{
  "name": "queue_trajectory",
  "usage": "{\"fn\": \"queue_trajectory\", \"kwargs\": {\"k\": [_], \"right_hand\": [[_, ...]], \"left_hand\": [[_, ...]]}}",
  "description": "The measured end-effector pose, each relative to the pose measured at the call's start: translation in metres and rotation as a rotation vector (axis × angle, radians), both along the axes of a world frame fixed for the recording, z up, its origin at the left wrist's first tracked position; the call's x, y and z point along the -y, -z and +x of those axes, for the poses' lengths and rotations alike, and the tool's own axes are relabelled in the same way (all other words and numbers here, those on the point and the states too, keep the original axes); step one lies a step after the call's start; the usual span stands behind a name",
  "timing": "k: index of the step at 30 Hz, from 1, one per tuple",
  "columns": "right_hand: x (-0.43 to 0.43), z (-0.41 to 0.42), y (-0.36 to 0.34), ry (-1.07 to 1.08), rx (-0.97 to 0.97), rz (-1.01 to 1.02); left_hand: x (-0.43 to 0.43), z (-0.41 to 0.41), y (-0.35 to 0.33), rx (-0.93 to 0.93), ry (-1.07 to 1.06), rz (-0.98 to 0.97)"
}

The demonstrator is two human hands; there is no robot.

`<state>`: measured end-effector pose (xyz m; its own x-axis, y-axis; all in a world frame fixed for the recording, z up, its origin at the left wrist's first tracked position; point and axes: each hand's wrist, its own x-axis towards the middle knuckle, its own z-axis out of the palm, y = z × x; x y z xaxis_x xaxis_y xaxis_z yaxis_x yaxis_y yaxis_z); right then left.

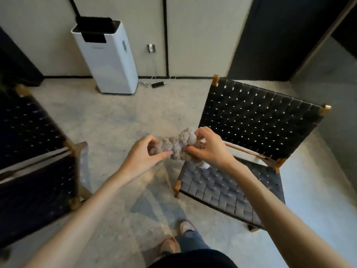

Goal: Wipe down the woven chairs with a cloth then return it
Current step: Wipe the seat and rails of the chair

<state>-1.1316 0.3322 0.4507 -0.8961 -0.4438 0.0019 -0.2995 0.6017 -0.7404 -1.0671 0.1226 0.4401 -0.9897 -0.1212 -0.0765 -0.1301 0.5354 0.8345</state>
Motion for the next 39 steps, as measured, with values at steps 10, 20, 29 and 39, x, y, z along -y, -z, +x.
{"fn": "queue_trajectory", "kwargs": {"k": [10, 20, 29, 39], "right_hand": [[0.127, -0.027, 0.014, -0.574, 0.031, 0.102], [0.272, 0.013, 0.039, -0.914, 0.112, 0.106], [0.410, 0.074, 0.077, -1.064, 0.279, 0.273], [0.497, 0.135, 0.108, -1.031, 0.270, 0.199]], "left_hand": [[0.074, 0.091, 0.003, 0.118, -0.339, -0.156], [0.146, 0.200, 0.021, 0.207, -0.705, 0.015], [0.273, 0.221, 0.037, 0.181, -1.027, 0.362], [0.363, 0.232, 0.055, 0.213, -0.968, 0.627]]}}
